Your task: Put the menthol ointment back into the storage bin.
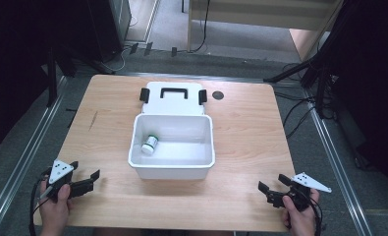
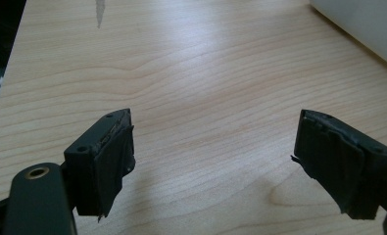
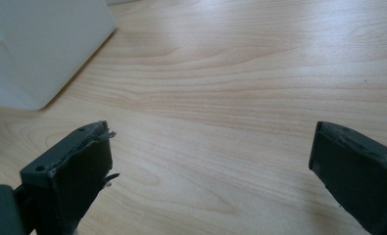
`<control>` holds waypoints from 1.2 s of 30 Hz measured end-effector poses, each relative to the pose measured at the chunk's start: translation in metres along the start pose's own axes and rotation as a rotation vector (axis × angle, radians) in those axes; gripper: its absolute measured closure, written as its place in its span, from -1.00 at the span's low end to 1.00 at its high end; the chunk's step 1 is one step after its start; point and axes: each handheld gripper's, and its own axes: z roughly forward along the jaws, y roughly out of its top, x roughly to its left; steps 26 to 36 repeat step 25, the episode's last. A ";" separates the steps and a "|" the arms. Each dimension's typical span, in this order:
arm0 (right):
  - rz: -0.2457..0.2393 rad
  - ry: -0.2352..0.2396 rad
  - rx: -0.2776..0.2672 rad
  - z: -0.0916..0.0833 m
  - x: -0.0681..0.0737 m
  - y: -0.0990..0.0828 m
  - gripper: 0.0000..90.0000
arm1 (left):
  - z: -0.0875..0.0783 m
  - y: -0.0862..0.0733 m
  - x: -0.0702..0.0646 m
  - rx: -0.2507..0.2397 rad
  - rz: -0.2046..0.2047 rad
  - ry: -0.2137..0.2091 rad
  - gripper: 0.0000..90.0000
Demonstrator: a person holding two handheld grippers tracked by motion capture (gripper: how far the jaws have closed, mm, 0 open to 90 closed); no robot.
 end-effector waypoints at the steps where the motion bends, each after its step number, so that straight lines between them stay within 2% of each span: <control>1: 0.006 -0.013 -0.014 0.000 0.000 -0.001 -0.95 | 0.000 0.000 0.001 -0.008 -0.013 -0.001 -0.64; 5: 0.028 -0.044 -0.049 0.000 -0.001 -0.003 -0.94 | -0.002 -0.001 0.004 -0.029 -0.046 -0.009 -0.64; 11: 0.028 -0.088 -0.026 0.002 0.001 -0.003 -0.95 | -0.006 -0.004 0.007 -0.058 -0.076 -0.020 -0.64; 15: 0.041 -0.083 -0.030 0.002 -0.001 -0.003 -0.94 | -0.008 -0.005 0.007 -0.072 -0.087 -0.027 -0.64; 20: 0.046 -0.088 -0.011 0.004 -0.001 -0.003 -0.94 | -0.008 -0.005 0.009 -0.081 -0.102 -0.030 -0.65; 25: 0.051 -0.084 0.007 0.005 -0.001 -0.002 -0.94 | -0.009 -0.006 0.010 -0.088 -0.106 -0.035 -0.65; 36: 0.051 -0.084 0.007 0.005 -0.001 -0.002 -0.94 | -0.009 -0.006 0.010 -0.088 -0.106 -0.035 -0.65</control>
